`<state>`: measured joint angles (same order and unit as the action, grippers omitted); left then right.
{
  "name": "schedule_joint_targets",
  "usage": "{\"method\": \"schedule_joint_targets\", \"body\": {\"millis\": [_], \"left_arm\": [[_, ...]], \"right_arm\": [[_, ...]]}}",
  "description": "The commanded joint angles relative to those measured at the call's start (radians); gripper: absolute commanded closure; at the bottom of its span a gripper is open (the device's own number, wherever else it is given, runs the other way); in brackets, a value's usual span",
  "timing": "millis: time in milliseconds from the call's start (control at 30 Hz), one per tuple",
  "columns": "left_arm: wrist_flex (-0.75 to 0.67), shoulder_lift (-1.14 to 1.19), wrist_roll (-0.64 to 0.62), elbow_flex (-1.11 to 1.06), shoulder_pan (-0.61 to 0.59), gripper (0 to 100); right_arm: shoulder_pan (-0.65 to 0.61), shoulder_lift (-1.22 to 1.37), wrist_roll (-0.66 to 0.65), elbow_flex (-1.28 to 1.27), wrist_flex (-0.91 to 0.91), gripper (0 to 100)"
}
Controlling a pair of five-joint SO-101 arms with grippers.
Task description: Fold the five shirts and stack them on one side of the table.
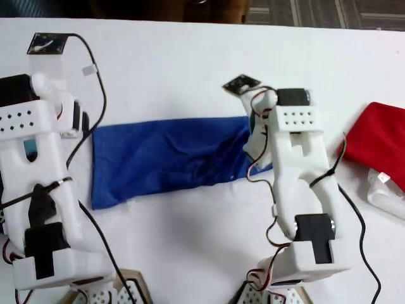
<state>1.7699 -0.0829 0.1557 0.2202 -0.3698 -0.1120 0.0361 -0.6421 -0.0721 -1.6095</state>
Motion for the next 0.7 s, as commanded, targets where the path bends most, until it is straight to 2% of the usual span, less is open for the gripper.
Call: {"method": "schedule_joint_targets", "body": {"millis": [0, 467, 667], "left_arm": [[0.017, -0.046, 0.006, 0.028, 0.009, 85], [0.015, -0.046, 0.006, -0.096, 0.009, 85], [0.009, -0.046, 0.008, -0.097, 0.009, 85]], "right_arm": [[-0.005, -0.044, 0.008, 0.003, 0.019, 98.0], [-0.070, -0.044, 0.003, -0.219, 0.255, 98.0], [-0.074, -0.044, 0.006, -0.230, 0.337, 98.0]]}}
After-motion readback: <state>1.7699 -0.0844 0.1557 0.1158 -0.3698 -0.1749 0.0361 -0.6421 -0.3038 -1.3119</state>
